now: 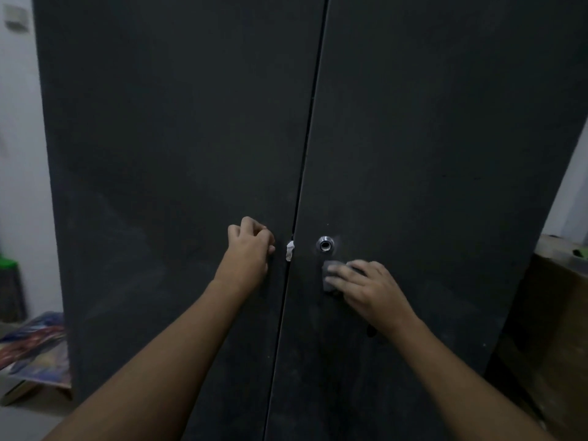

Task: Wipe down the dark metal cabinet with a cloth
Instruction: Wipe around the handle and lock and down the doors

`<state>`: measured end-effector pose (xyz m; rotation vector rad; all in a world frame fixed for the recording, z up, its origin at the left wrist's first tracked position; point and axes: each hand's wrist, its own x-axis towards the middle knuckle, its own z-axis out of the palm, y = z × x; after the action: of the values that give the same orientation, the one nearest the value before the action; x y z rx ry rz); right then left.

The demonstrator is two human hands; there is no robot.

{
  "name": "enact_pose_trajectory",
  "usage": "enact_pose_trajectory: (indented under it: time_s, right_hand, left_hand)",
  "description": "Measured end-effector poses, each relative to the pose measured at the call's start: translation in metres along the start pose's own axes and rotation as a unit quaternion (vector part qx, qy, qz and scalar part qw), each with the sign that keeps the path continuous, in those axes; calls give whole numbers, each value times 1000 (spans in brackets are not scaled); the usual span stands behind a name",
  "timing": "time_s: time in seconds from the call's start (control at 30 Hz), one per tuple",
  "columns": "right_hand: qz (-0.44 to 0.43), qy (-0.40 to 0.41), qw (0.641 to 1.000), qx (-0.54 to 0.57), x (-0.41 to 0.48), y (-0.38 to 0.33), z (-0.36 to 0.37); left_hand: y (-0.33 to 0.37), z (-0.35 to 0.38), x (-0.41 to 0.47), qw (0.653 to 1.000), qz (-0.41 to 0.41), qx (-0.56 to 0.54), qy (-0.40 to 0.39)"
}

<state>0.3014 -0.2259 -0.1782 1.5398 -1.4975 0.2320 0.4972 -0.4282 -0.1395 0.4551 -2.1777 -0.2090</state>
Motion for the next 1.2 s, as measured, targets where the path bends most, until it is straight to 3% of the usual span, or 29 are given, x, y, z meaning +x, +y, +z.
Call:
enact_pose_trajectory:
  time_s: [0.13,0.3,0.4,0.57,0.67,0.7,0.77,0.83,1.0,1.2]
  right_hand:
    - [133,94,986,22,35,22,-20]
    - [159,108,979,60,48,11,-13]
    - [166,96,979,73,25,-3,2]
    - [54,-29,995,73,-18,-21,20]
    - [-3,-14,999,45,-13,-7,12]
    - [20,21,998,49,-5,-2,7]
    - [144,121,979,75,18,8,-6]
    - [227,165,955,94,45,14,-18]
    - [162,106,975,111,71,0,-11]
    - [273,137,943,130,35,-22,4]
  left_hand:
    - [1,6,-4,1000,-17,-3,5]
    - [-1,17,-16,994,-30,-102,-13]
    - [-7,29,-34,983,-41,-177,17]
    - [0,36,-45,948,-145,-278,53]
    - [-1,38,-41,941,-203,-268,46]
    - [-3,38,-40,942,-208,-262,41]
    - [-5,38,-38,941,-213,-260,30]
    - [-6,38,-38,941,-216,-261,20]
    - [-9,41,-38,947,-200,-251,20]
    - [-10,41,-37,949,-199,-243,8]
